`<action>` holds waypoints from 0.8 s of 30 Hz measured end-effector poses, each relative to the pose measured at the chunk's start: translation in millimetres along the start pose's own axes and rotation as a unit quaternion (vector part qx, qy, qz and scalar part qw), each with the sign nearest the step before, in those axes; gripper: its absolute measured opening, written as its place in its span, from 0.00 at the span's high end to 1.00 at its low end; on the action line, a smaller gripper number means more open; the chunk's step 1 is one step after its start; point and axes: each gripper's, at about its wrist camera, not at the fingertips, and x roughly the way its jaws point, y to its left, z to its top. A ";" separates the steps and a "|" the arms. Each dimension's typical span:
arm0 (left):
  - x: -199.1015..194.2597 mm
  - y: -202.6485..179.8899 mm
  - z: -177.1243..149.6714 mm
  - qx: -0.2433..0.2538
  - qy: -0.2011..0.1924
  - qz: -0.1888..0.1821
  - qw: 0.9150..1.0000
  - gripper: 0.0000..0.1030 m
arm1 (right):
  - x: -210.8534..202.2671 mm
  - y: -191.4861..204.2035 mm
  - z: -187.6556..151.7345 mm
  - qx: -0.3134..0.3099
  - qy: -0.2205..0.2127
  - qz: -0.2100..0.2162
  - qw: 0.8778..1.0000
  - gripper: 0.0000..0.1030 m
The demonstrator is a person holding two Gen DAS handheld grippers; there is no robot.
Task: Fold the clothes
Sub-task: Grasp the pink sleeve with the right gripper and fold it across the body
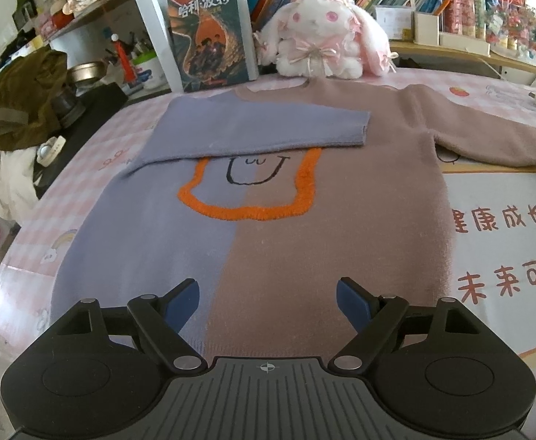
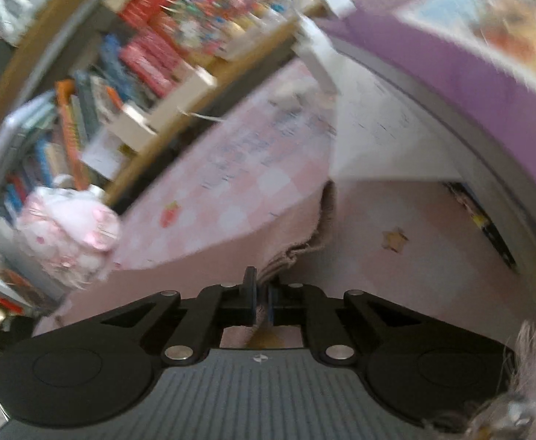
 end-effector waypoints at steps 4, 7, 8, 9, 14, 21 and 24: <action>0.2 8.3 1.3 -0.001 -0.012 -0.008 1.000 0.18 | -15.7 31.0 13.8 -0.012 -0.013 0.052 0.998 0.95; 0.8 15.5 2.0 0.002 -0.024 -0.015 1.000 0.18 | -25.8 59.7 24.9 -0.026 -0.022 0.087 0.996 0.95; 0.7 18.2 2.1 0.003 -0.029 -0.018 0.999 0.18 | -28.8 69.6 27.5 -0.030 -0.025 0.097 0.995 0.95; 0.5 21.9 2.0 0.006 -0.035 -0.022 0.999 0.18 | -32.1 80.7 29.7 -0.036 -0.026 0.107 0.993 0.95; -0.8 44.2 0.8 0.025 -0.074 -0.047 0.996 0.18 | -34.2 138.6 20.9 -0.079 -0.024 0.137 0.987 0.95; -3.5 94.8 0.6 0.067 -0.126 -0.085 0.986 0.18 | -32.3 223.4 -18.2 -0.124 -0.039 0.159 0.979 0.95; -0.3 115.5 0.3 0.076 -0.138 -0.096 0.983 0.15 | -27.4 260.0 -38.2 -0.146 -0.042 0.162 0.975 0.95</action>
